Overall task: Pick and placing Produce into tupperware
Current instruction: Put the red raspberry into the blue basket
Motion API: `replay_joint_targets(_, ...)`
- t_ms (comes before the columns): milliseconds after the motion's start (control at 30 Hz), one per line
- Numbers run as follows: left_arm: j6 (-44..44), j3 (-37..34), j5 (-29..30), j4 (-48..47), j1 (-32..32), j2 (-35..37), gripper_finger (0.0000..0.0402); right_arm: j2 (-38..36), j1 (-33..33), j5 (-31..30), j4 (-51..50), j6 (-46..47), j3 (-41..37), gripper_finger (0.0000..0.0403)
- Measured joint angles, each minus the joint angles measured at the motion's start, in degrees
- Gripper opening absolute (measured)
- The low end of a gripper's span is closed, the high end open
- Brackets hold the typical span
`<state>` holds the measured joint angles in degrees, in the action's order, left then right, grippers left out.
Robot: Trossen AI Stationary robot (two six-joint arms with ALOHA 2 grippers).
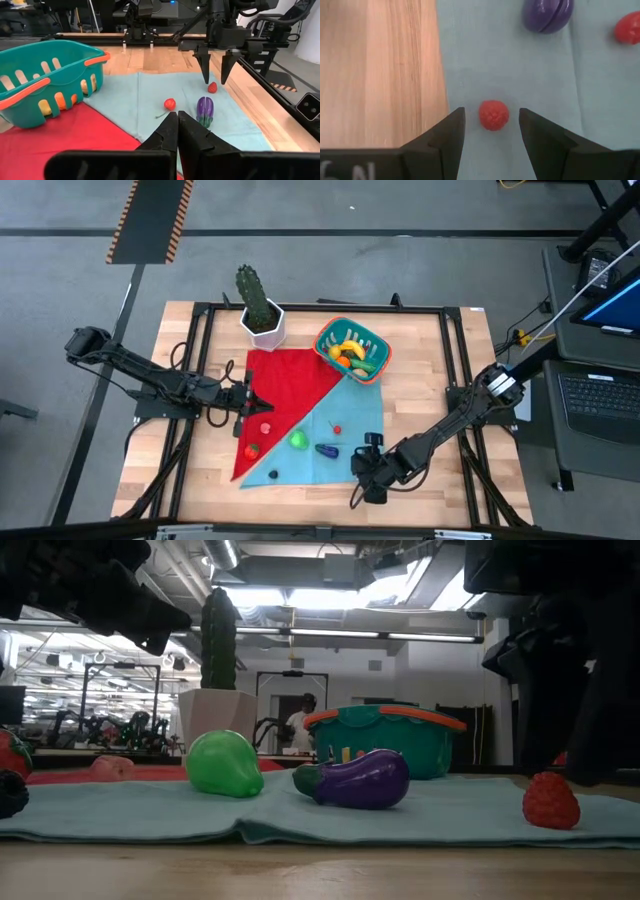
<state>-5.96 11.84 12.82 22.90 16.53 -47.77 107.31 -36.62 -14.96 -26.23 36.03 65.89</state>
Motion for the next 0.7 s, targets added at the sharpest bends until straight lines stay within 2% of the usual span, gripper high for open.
replay_joint_targets(700, -0.05, 0.00, 0.00, -0.77, 0.00, 0.00, 0.0042, 2.19, 0.02, 0.00, 1.42, 0.99, -0.04, 0.0189)
